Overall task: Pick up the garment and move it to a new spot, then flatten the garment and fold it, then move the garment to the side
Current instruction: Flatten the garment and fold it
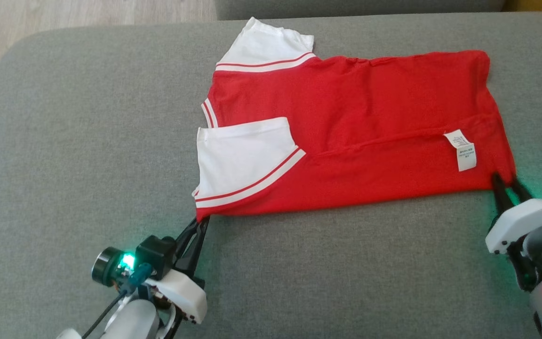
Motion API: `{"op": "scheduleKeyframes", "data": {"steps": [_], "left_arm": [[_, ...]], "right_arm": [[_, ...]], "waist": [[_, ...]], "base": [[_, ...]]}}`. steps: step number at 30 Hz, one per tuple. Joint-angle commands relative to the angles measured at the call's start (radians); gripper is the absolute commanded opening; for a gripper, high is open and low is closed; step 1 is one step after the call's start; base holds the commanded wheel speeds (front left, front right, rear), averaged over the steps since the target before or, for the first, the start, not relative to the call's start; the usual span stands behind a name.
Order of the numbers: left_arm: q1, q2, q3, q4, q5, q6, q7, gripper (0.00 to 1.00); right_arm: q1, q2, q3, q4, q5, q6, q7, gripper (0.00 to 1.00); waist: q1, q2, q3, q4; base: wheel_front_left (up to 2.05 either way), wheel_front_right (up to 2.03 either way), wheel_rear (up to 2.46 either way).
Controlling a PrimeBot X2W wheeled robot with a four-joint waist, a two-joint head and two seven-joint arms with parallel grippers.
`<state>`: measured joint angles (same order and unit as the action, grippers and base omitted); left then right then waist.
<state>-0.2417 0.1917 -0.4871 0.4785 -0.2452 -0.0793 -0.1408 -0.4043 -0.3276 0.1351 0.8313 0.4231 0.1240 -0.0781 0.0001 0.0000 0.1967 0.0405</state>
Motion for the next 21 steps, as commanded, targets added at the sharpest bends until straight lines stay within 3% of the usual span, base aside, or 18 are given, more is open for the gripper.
{"op": "scheduleKeyframes", "data": {"steps": [1,8,21], "left_arm": [[-0.031,0.027,0.028,-0.029,0.005,0.005,-0.002,0.00],[0.029,0.042,0.024,-0.047,-0.012,0.014,0.005,0.00],[0.225,0.096,0.016,-0.184,-0.055,0.033,0.045,0.00]], "right_arm": [[-0.011,-0.022,0.024,-0.015,0.010,0.007,0.002,0.00],[0.054,-0.037,0.065,-0.047,0.052,0.007,0.028,0.00],[0.271,-0.152,0.067,-0.188,0.125,0.007,0.032,0.00]], "waist": [[-0.0001,0.0000,-0.006,0.000],[-0.0001,0.0000,-0.059,-0.013],[-0.0001,0.0000,-0.159,-0.013]], "base": [[0.00,0.00,0.00],[0.00,0.00,0.00],[0.00,0.00,0.00]]}}
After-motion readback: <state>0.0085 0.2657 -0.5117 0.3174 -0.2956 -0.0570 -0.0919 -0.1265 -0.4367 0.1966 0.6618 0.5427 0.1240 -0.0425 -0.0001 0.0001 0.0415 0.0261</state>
